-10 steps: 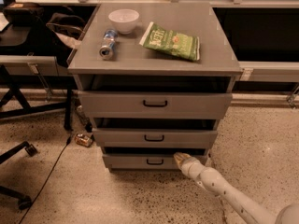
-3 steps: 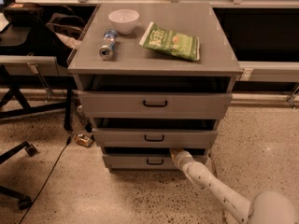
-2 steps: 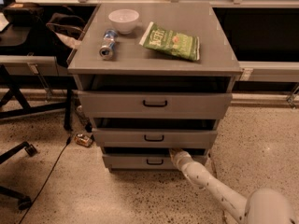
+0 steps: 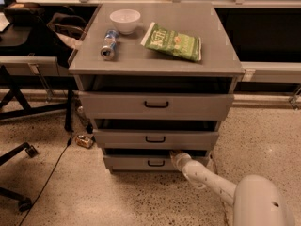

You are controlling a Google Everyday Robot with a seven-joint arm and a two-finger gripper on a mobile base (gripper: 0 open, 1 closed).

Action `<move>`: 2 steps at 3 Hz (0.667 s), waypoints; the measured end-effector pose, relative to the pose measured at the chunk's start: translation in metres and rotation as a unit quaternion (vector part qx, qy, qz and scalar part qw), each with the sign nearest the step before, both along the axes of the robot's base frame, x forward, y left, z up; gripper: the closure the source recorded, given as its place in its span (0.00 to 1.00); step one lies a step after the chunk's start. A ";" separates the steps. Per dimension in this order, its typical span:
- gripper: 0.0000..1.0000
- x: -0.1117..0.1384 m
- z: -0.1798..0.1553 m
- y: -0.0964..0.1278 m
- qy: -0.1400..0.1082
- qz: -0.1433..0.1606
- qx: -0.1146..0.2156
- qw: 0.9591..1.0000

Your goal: Open bottom drawer

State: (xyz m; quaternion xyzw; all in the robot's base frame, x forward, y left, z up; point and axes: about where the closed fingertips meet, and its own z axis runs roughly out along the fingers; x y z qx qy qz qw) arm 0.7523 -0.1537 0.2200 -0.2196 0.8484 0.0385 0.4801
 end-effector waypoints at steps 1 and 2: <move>1.00 -0.001 -0.009 -0.003 0.017 -0.005 -0.004 1.000; 1.00 -0.001 -0.010 -0.004 0.020 -0.006 -0.005 1.000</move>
Offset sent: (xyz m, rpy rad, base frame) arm -0.0008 -0.0034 -0.0093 -0.0081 0.0348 -0.0105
